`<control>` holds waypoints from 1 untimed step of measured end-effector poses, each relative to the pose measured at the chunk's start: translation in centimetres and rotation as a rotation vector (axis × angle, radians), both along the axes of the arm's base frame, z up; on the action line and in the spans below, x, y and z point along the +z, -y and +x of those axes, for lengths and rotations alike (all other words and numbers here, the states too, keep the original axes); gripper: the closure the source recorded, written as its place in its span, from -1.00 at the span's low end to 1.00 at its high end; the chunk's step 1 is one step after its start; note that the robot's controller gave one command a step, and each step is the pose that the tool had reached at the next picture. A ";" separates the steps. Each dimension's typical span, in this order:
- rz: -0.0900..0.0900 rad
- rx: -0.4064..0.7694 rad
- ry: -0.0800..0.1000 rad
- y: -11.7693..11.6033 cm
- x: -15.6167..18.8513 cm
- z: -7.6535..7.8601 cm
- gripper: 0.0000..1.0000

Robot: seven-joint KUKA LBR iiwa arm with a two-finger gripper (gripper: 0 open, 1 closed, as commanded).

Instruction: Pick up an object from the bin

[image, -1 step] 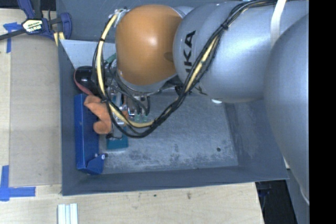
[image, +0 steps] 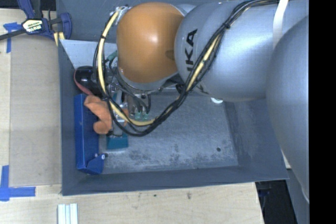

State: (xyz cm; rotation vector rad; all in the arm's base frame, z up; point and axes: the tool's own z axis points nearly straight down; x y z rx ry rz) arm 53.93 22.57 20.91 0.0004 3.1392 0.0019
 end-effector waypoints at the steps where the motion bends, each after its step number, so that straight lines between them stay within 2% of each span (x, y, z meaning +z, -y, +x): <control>1: 0.001 -0.075 0.003 1.4 -7.7 -0.8 -1.00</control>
Offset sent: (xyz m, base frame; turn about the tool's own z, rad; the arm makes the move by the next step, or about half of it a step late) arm -0.0110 -0.0223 -0.1391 0.1757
